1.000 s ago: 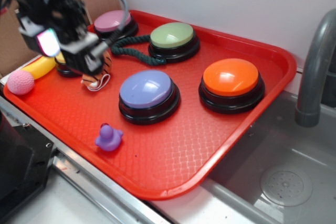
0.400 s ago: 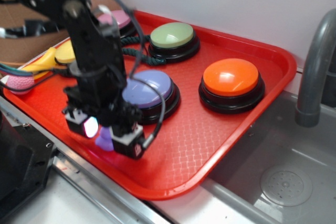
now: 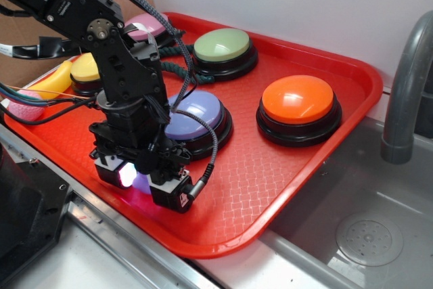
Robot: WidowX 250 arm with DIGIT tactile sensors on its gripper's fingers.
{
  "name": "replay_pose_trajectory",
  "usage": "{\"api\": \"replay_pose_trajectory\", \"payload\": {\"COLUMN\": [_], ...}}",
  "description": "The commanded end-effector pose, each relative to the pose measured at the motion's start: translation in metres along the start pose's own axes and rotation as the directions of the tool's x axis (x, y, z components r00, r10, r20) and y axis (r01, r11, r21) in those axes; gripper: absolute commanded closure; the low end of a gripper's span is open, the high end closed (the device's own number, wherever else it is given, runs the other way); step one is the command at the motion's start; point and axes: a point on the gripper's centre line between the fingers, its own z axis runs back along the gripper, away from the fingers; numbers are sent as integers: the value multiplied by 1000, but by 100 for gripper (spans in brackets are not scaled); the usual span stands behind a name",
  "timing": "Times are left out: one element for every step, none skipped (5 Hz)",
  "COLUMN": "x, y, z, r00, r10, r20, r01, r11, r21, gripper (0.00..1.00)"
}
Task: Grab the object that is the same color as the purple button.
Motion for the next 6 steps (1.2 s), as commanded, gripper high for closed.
{"api": "replay_pose_trajectory", "payload": {"x": [6, 17, 38, 64, 88, 103], "y": [5, 7, 20, 39, 43, 50], "z": [9, 29, 68, 108, 143, 169], "r00": [998, 995, 988, 971, 962, 940], "r10": [-55, -97, -145, -211, -251, -320], "r20": [5, 16, 57, 115, 106, 118], "r01": [54, 96, 141, 207, 239, 304], "r11": [998, 994, 988, 977, 964, 942], "r21": [26, 50, 65, 47, 118, 139], "gripper": [100, 100, 100, 100, 100, 100]}}
